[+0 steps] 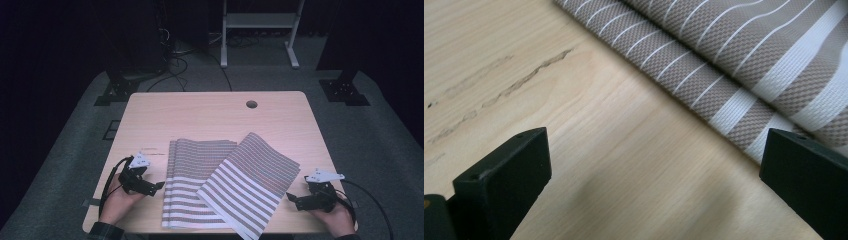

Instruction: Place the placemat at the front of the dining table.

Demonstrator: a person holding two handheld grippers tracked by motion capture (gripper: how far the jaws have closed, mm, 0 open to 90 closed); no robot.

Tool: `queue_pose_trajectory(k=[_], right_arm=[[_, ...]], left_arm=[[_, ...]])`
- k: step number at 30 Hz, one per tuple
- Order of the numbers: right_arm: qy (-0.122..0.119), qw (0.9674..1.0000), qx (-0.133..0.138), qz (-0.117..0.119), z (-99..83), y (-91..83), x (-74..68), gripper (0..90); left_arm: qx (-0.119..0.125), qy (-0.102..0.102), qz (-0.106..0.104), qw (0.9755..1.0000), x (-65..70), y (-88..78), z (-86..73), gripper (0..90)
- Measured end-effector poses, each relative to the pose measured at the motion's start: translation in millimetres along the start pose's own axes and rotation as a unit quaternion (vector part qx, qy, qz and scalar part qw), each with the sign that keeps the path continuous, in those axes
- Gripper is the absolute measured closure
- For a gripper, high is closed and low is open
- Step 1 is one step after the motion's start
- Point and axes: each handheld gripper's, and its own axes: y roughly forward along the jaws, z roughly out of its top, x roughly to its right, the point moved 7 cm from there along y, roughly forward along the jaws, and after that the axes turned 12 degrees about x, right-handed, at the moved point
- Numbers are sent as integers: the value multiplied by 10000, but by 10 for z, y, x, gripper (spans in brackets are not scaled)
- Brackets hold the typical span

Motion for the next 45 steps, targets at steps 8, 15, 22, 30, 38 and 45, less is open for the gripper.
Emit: queue_pose_trajectory(k=[8,15,22,30,38,45], right_arm=[[-68,9994,181,291,113,-44,-158,123],[-114,9984,256,496,205,-52,-326,134],[-44,9967,265,772,266,-35,-516,150],[-164,9930,294,1133,302,-6,-798,166],[-345,9900,179,1357,285,50,-1014,165],[-582,9851,41,1619,240,103,-1185,233]], left_arm=[[-116,-111,60,9999,-84,21,-90,0],[-246,-61,39,9997,-87,66,-150,0],[-144,-80,24,9999,-81,71,-155,0],[-47,-99,35,9999,-82,71,-162,0],[-23,-114,53,9999,-81,69,-165,0],[-11,-111,56,9999,-81,69,-166,0]])
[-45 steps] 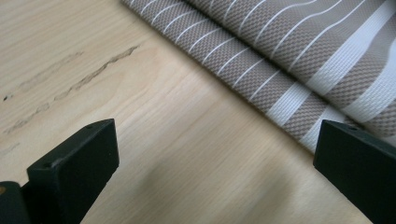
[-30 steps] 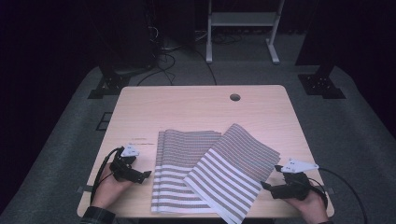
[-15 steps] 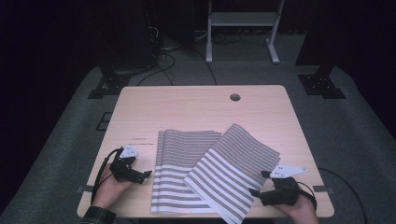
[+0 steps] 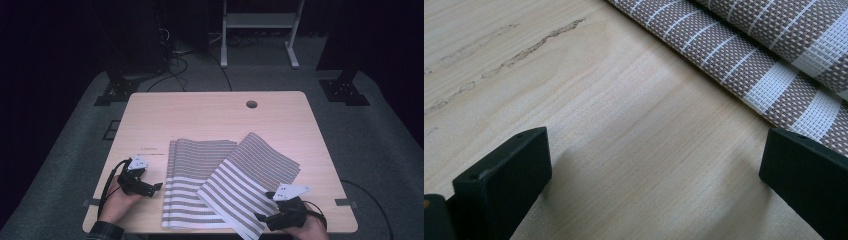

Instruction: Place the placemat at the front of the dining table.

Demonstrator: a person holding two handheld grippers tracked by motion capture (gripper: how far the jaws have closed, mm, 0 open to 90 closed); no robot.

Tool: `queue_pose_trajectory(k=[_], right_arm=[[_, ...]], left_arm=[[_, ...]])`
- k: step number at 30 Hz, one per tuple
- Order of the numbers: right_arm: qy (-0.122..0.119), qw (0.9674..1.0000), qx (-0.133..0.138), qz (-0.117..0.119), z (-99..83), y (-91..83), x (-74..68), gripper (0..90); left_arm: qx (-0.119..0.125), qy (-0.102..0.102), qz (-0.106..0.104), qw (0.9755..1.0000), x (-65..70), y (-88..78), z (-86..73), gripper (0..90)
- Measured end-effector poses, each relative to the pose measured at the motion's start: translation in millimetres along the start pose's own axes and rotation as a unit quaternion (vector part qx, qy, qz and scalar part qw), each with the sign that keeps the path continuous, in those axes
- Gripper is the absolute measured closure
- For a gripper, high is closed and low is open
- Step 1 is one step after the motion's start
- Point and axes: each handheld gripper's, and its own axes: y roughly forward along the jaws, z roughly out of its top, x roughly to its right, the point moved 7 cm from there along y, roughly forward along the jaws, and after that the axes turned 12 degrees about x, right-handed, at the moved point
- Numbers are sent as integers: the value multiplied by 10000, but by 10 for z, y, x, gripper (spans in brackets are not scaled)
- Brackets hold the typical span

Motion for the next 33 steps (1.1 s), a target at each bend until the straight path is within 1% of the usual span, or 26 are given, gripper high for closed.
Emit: queue_pose_trajectory(k=[4,5,7,10,11,12,15,17,20,21,23,26,33], right_arm=[[-134,9999,-68,46,-21,19,-31,331],[-164,9998,-74,49,-26,20,-31,371],[-172,9997,-99,127,-37,24,-44,451],[-303,9991,-205,196,-64,40,-64,539],[-374,9987,-283,185,-82,51,-67,553],[-447,9985,-285,143,-87,55,-71,565],[-456,9984,-307,144,-84,55,-66,582],[-489,9981,-337,167,-82,53,-77,623],[-469,9981,-363,164,-78,55,-83,630],[-438,9982,-367,171,-78,54,-78,657],[-419,9983,-381,135,-77,49,-61,660],[-454,9982,-389,60,-77,42,-29,725],[-380,9984,-414,55,-77,33,0,729]], left_arm=[[15,-1,-2,10000,0,-1,-2,0],[15,1,-1,10000,0,-1,-2,0],[18,1,-1,10000,0,-1,-2,0],[20,0,0,10000,0,-1,-2,0],[28,-1,0,10000,0,0,-2,0],[31,3,-2,10000,0,-1,-3,0],[62,0,6,10000,0,-3,-7,0],[58,-2,8,10000,0,-3,-6,0],[57,-3,11,10000,0,-3,-7,0],[58,-2,11,10000,1,-4,-7,0],[55,-2,12,10000,1,-4,-7,0],[56,-3,11,10000,1,-4,-7,0],[56,-4,11,10000,1,-5,-8,0]])
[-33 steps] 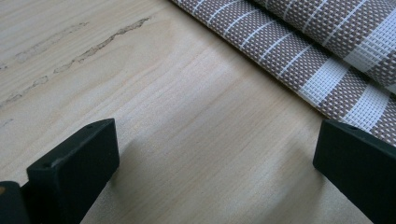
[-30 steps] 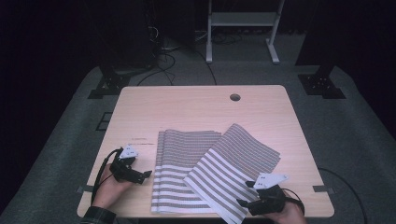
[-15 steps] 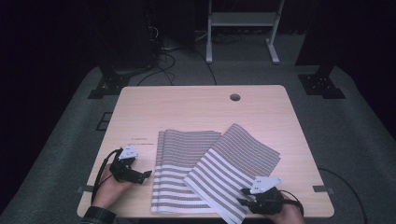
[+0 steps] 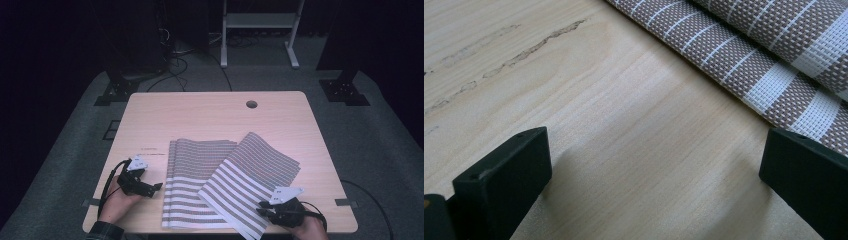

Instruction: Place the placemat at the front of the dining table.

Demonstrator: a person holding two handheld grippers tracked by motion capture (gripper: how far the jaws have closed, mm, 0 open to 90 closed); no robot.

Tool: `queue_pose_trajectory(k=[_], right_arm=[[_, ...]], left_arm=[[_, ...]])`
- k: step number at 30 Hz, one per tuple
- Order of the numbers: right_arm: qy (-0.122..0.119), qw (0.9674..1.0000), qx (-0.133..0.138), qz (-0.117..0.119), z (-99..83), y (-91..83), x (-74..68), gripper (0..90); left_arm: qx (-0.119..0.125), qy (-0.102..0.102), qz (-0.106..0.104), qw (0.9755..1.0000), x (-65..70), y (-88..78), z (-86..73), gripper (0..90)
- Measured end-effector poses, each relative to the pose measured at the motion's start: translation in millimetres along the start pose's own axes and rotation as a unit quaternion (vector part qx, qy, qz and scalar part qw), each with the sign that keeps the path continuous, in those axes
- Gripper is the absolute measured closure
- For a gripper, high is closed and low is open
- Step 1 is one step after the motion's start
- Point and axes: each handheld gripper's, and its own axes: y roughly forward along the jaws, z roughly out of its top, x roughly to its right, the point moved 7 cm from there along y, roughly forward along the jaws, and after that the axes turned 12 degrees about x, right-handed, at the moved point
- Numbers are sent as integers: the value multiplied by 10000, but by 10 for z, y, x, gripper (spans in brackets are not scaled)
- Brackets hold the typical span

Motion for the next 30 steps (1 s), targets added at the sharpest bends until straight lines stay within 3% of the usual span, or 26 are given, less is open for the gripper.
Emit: queue_pose_trajectory(k=[2,8,16,30], right_arm=[[25,10000,-16,-15,-2,-6,23,731],[158,9997,-52,-169,-28,-54,138,847],[287,9991,-87,-309,-43,-82,237,853],[474,9959,-168,-756,-91,-165,536,894]], left_arm=[[-2,0,0,10000,0,0,0,0],[-2,2,-2,10000,0,0,0,0],[-2,1,-3,10000,0,0,0,0],[-2,4,-4,10000,-1,-1,0,0]])
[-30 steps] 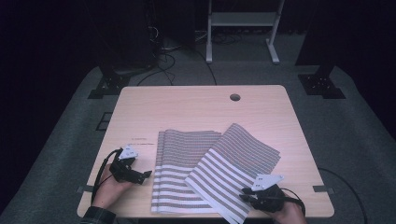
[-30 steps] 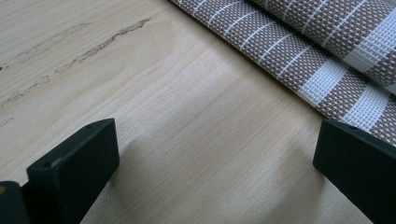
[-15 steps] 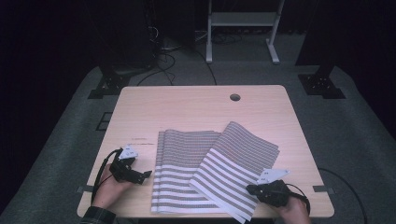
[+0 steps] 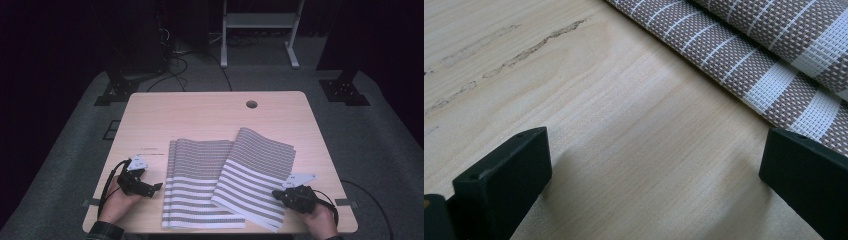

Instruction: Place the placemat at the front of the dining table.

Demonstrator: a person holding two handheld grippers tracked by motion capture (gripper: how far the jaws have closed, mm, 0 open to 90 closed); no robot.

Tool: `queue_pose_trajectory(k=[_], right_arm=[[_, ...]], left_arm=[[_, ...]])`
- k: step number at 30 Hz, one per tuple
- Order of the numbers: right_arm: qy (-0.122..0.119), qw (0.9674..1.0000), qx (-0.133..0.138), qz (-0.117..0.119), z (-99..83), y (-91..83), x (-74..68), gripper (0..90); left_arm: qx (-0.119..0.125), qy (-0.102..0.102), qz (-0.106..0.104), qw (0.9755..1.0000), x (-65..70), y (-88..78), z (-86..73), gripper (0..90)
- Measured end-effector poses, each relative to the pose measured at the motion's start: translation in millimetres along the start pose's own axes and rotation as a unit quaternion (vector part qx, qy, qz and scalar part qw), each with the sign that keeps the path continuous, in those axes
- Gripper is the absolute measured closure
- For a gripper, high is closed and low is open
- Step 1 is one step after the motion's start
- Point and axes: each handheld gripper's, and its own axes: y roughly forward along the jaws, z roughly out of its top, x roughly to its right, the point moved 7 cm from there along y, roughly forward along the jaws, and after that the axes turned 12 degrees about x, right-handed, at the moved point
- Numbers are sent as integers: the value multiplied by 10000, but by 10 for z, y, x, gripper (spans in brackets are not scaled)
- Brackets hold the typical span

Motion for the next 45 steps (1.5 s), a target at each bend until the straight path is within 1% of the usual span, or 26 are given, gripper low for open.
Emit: queue_pose_trajectory(k=[7,20,24,28,35,40,42,45], right_arm=[[111,9998,-17,-186,-7,-11,142,894],[309,9990,-19,-323,-21,-30,295,894],[363,9987,-12,-355,-25,-34,320,894],[438,9983,-16,-392,-21,-29,380,894],[487,9977,-7,-467,-3,-7,467,896],[617,9968,28,-513,7,9,535,899],[628,9966,19,-529,14,18,566,899],[604,9963,-29,-618,34,39,610,899]], left_arm=[[-1,2,0,10000,0,0,0,0],[0,-3,7,10000,1,-1,0,0],[0,-4,7,10000,1,0,0,0],[3,-5,7,10000,1,0,0,0],[8,-6,4,10000,1,2,1,0],[7,-1,2,10000,1,2,1,0],[12,-3,2,10000,1,3,2,0],[12,-1,2,10000,2,4,2,0]])
